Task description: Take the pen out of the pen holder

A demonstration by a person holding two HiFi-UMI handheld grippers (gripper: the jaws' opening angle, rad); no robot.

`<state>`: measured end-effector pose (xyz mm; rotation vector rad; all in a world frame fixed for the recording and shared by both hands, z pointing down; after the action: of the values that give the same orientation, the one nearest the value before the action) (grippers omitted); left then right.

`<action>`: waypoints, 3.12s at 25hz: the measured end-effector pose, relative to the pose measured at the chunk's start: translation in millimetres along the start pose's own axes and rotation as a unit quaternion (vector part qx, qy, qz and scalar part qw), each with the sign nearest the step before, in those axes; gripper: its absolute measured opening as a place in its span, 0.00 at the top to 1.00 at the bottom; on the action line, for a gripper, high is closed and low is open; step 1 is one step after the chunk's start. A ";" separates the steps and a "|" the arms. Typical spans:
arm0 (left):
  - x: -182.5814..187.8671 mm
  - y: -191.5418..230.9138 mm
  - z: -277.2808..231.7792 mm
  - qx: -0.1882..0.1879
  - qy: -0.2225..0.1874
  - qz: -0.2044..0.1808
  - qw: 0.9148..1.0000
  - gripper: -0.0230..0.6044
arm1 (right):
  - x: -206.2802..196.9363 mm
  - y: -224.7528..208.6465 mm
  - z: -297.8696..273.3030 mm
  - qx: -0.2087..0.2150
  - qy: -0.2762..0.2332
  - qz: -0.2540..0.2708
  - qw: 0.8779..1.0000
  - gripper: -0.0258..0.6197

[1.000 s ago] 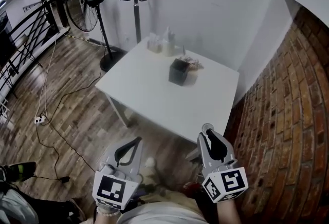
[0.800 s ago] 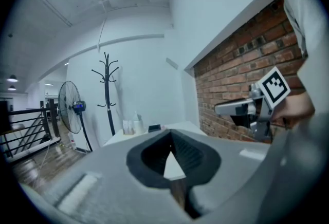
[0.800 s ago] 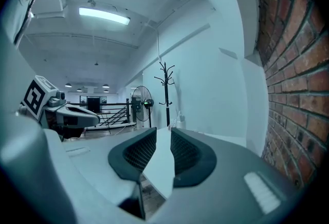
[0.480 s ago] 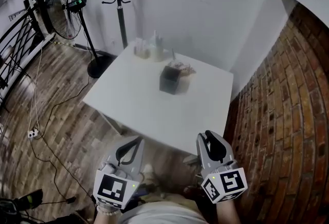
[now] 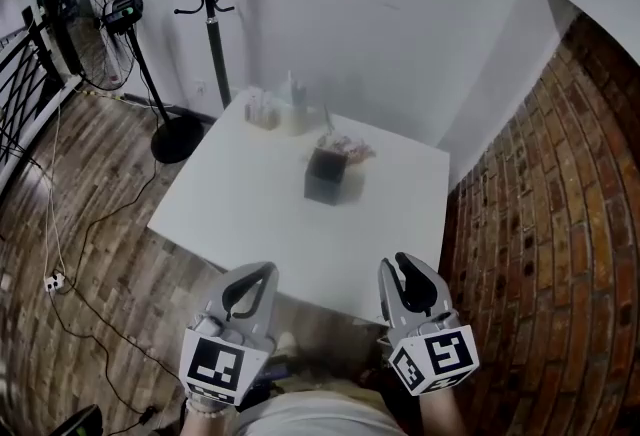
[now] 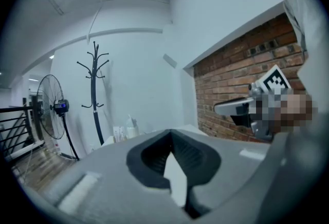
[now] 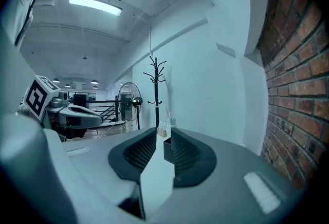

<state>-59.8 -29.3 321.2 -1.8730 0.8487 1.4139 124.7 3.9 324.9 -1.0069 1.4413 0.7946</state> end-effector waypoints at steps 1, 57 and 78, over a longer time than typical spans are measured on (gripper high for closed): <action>0.5 4.7 -4.8 -0.002 0.000 0.001 1.000 0.98 | 1.9 -1.2 -5.0 -0.002 0.001 0.001 1.000 0.84; -21.1 105.9 -101.4 0.023 0.038 0.035 0.998 0.98 | -14.0 -55.4 -162.9 0.012 0.067 0.010 0.998 0.84; -35.4 97.2 -122.3 0.063 0.071 0.047 0.994 0.98 | -65.1 -96.1 -208.8 0.051 0.121 0.017 0.991 0.84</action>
<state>-76.7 -180.1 372.3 -1.8746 1.0828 1.2629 125.8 -214.4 421.8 -1.0285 1.6924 0.6322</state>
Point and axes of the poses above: the fingertips, and each gripper's own axes: z backward along the fingers, y to its left, x out of its top, the point moved 3 cm from there along z, backward along the fingers, and after that the axes turned 11 degrees about x, right-handed, at the moved point
